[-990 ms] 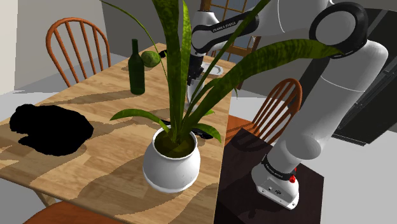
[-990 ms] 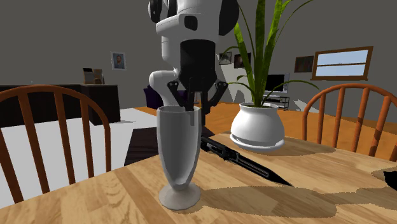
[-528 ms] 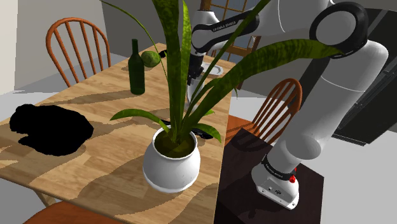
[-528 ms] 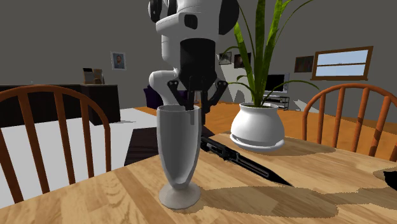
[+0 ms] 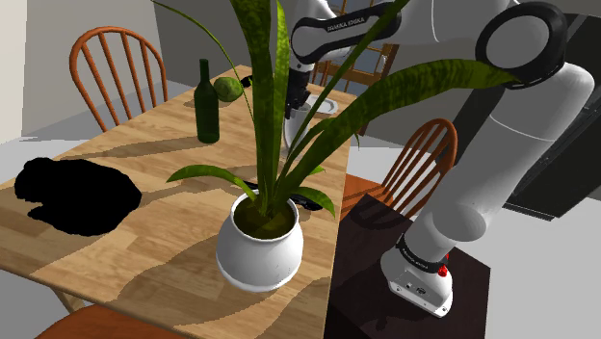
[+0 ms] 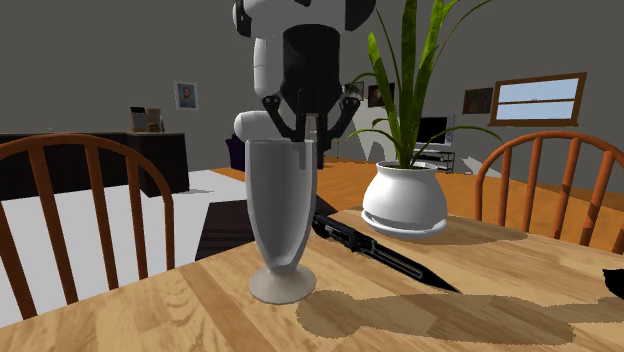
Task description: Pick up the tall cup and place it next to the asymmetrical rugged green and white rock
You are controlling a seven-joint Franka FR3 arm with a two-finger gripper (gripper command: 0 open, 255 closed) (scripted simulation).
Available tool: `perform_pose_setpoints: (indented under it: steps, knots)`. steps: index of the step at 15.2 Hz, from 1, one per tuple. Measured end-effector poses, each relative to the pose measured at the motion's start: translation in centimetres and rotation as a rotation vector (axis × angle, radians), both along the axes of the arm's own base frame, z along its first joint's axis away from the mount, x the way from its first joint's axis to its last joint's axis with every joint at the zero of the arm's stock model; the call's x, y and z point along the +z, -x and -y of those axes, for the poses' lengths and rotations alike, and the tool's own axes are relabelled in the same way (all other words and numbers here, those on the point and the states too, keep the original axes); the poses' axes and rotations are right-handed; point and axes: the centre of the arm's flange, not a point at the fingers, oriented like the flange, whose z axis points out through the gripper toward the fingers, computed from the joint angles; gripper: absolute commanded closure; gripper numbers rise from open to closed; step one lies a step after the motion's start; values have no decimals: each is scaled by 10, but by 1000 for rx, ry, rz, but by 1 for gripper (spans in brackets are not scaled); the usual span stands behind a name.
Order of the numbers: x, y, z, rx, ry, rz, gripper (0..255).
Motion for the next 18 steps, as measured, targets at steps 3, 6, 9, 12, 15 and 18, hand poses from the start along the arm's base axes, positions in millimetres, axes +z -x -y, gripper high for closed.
perform_pose_setpoints:
  steps: [3,6,9,12,15,18]
  knots:
    - [17,1,0,0,0,0,255]
    - [32,1,1,1,0,0,255]
    - [48,1,0,0,0,0,255]
    - [64,1,1,0,0,0,255]
    - [79,2,0,0,0,0,255]
    - [95,1,1,0,0,0,255]
